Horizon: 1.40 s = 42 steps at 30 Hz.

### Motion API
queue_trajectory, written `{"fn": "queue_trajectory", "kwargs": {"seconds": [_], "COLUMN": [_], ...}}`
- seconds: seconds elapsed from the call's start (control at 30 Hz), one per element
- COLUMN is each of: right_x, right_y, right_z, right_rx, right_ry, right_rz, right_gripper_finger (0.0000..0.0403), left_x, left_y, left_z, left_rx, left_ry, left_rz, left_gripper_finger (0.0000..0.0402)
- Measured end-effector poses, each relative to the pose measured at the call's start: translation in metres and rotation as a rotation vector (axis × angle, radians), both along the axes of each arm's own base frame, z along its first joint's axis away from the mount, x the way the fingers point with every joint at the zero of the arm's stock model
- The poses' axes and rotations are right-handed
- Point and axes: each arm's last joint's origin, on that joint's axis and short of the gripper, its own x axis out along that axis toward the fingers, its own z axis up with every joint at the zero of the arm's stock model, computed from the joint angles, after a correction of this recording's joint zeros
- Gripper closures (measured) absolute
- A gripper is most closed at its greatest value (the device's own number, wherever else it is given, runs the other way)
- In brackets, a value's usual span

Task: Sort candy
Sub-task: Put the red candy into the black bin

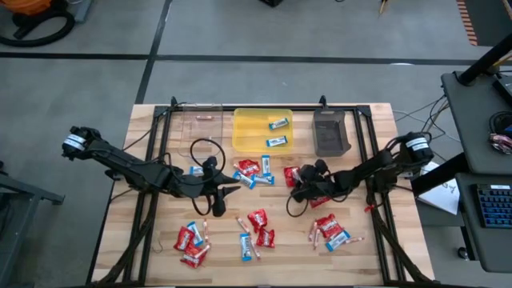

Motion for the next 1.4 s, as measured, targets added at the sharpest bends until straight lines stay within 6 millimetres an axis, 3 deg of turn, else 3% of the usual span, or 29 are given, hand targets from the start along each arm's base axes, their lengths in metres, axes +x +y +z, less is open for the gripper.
{"fn": "queue_trajectory", "kwargs": {"seconds": [0.13,0.5,0.73,1.17,1.4], "right_x": [0.001,0.002,0.002,-0.005,-0.005], "right_y": [0.0,0.001,0.001,-0.001,0.001], "right_z": [-0.005,-0.004,0.006,0.046,0.05], "right_rx": [-0.002,0.016,0.0,-0.044,0.019], "right_ry": [0.006,-0.004,-0.025,-0.1,-0.133], "right_rz": [0.008,0.022,0.04,0.099,0.108], "right_gripper_finger": [0.0238,0.0385,0.039,0.039,0.0389], "left_x": [0.001,0.003,0.003,0.003,0.003], "left_y": [0.0,-0.001,-0.001,-0.001,-0.001], "left_z": [-0.002,-0.004,-0.004,-0.003,-0.004], "left_rx": [0.004,0.005,0.005,0.003,0.003], "left_ry": [0.01,0.014,0.013,0.009,0.009], "left_rz": [0.0,0.0,0.0,0.001,0.001], "left_gripper_finger": [0.0324,0.0324,0.0324,0.0324,0.0324]}}
